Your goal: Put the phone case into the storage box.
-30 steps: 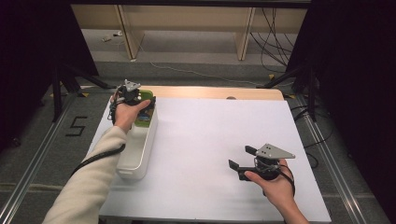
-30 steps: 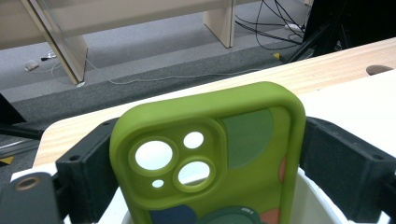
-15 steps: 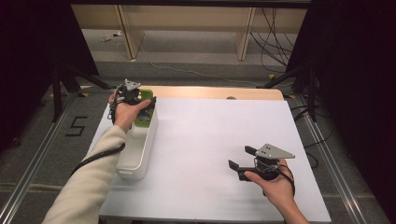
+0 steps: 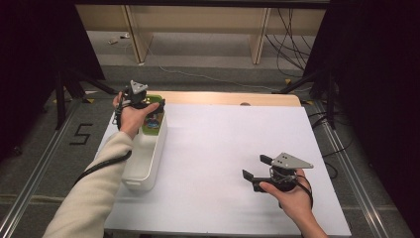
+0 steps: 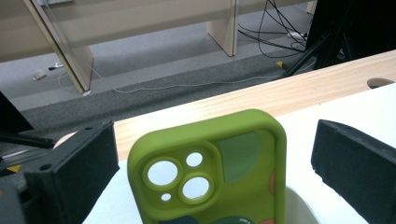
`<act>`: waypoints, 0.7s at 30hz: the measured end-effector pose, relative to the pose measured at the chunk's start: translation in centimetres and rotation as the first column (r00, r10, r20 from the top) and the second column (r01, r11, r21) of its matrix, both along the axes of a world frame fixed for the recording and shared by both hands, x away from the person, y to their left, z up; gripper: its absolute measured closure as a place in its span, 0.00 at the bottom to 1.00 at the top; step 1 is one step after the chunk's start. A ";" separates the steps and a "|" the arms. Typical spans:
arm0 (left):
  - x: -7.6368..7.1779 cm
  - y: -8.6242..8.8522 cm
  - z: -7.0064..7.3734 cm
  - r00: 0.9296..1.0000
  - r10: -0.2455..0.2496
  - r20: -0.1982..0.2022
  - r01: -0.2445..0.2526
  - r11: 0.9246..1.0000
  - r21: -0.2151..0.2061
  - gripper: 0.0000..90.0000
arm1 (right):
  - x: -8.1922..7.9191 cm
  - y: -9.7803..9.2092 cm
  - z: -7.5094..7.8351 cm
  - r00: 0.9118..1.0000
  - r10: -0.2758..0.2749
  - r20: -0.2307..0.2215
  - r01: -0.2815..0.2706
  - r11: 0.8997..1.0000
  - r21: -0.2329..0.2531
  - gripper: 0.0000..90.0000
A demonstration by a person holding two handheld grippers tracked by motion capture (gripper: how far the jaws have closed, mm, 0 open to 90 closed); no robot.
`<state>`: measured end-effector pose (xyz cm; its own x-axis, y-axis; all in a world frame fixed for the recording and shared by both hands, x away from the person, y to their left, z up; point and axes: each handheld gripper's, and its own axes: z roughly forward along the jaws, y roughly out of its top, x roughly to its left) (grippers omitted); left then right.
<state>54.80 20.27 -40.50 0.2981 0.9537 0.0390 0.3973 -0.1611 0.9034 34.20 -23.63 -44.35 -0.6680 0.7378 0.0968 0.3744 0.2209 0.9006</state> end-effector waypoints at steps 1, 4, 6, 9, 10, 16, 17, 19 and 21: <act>0.0 0.0 0.1 1.000 -0.002 0.005 0.002 1.000 0.002 0.00 | 0.0 0.0 0.0 1.000 -0.001 0.000 0.001 1.000 0.000 0.17; -0.1 0.1 0.3 1.000 0.002 0.011 -0.002 1.000 -0.001 0.00 | 0.0 0.0 0.0 1.000 0.000 0.000 0.000 1.000 -0.001 0.17; -0.3 0.1 0.4 1.000 0.002 0.015 -0.002 1.000 -0.001 0.00 | 0.0 0.0 0.0 1.000 0.000 0.001 0.000 1.000 -0.001 0.17; -0.6 0.2 0.6 1.000 0.000 0.018 0.000 1.000 -0.007 0.00 | 0.0 0.0 0.0 1.000 -0.002 0.003 0.002 1.000 0.000 0.17; -0.7 0.2 0.7 1.000 0.001 0.018 -0.001 1.000 -0.011 0.00 | 0.0 0.0 0.0 1.000 -0.003 0.002 0.003 1.000 -0.001 0.17; -1.5 0.4 1.1 1.000 -0.007 0.018 0.007 1.000 -0.027 0.00 | 0.0 0.0 0.1 1.000 -0.004 0.006 0.004 1.000 0.001 0.17; -1.7 0.5 1.2 1.000 -0.006 0.019 0.006 1.000 -0.030 0.00 | 0.0 0.0 0.1 1.000 -0.005 0.006 0.005 1.000 0.001 0.17; -2.0 0.5 1.3 1.000 -0.009 0.024 0.010 0.999 -0.034 0.00 | 0.0 0.0 0.1 1.000 -0.005 0.003 0.005 1.000 0.002 0.17; -2.3 0.6 1.5 1.000 -0.012 0.023 0.013 0.999 -0.041 0.00 | 0.0 -0.1 0.1 1.000 -0.005 0.003 0.005 1.000 0.002 0.17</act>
<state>52.52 20.86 -39.04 0.3097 0.9508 0.0068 0.3747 -0.1286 0.9182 34.18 -23.69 -44.29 -0.6645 0.7411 0.0959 0.3727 0.2174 0.9021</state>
